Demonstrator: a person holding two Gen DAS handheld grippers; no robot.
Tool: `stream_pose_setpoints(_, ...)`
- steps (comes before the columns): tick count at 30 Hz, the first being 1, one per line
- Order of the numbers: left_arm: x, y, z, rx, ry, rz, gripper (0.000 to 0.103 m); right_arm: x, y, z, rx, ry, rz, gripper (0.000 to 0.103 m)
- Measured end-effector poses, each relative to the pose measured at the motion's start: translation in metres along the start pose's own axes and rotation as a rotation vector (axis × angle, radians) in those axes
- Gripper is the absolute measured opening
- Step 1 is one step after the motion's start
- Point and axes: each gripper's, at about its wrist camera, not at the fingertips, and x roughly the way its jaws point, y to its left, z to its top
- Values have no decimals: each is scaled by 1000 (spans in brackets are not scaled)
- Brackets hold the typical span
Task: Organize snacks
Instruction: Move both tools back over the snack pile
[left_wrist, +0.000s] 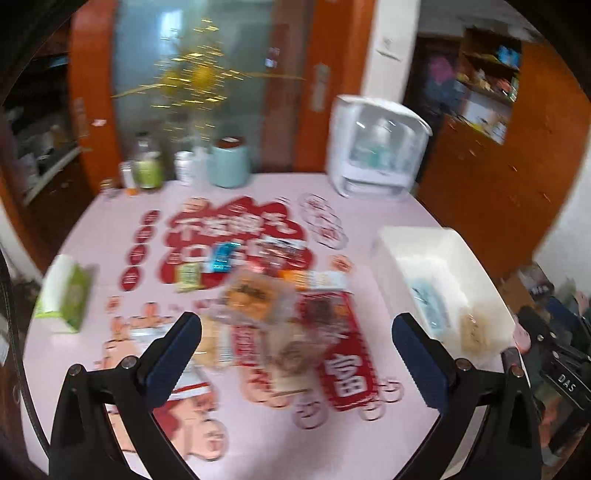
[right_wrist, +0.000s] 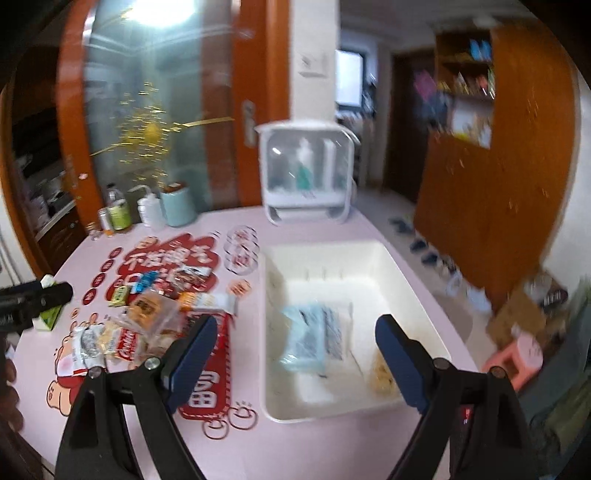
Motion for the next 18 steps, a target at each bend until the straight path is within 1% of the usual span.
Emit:
stream_pose_setpoints(4, -30, 42, 1, -33, -18, 68, 103, -12, 36, 6, -89, -45, 58, 88)
stream_pose_setpoints(9, -50, 84, 3, -87, -41, 130, 103, -14, 73, 12, -165, -37, 132, 88)
stream_pose_setpoints(12, -52, 103, 3, -99, -51, 173, 103, -9, 91, 12, -182, -24, 180, 88)
stream_pose_setpoints(15, -45, 118, 0, -115, -51, 201, 103, 3, 103, 11, -174, 3, 230, 88)
stream_pose_setpoints(18, -28, 135, -6, -142, -21, 232, 103, 22, 112, 9, -148, 64, 267, 88)
